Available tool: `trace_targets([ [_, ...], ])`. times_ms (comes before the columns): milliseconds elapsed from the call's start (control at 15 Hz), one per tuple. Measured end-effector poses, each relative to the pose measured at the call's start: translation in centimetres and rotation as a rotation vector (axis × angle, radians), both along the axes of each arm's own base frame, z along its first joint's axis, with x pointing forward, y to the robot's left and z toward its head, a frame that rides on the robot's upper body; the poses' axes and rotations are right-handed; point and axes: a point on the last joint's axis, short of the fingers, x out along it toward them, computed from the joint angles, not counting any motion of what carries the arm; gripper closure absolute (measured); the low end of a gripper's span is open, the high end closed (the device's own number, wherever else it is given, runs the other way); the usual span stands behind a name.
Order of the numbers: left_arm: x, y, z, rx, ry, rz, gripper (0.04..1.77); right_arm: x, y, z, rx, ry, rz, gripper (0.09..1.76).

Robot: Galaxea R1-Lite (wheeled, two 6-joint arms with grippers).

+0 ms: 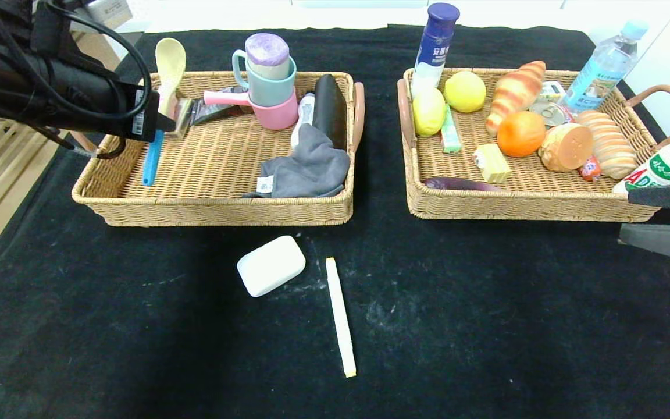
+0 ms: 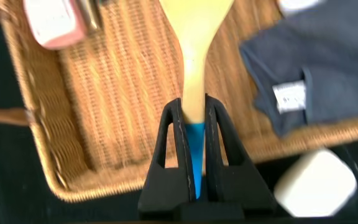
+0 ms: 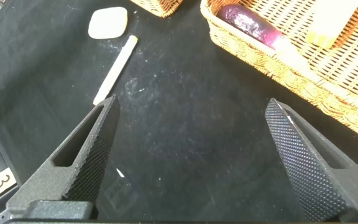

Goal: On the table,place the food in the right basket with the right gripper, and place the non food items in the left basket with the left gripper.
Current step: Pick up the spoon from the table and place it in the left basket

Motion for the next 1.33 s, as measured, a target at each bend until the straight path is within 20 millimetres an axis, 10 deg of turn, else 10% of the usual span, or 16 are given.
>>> trace_targets([
  [867,5.2,1.2,-2.1,-0.074,-0.066,0.029,1.59,0.0,0.0,0.0,-0.001,0.000,0.000,0.14],
  [1333,5.3,1.3,-2.2,-0.084,-0.063,0.034,0.74,0.1,0.0,-0.1,-0.001,0.003,-0.003,0.14],
])
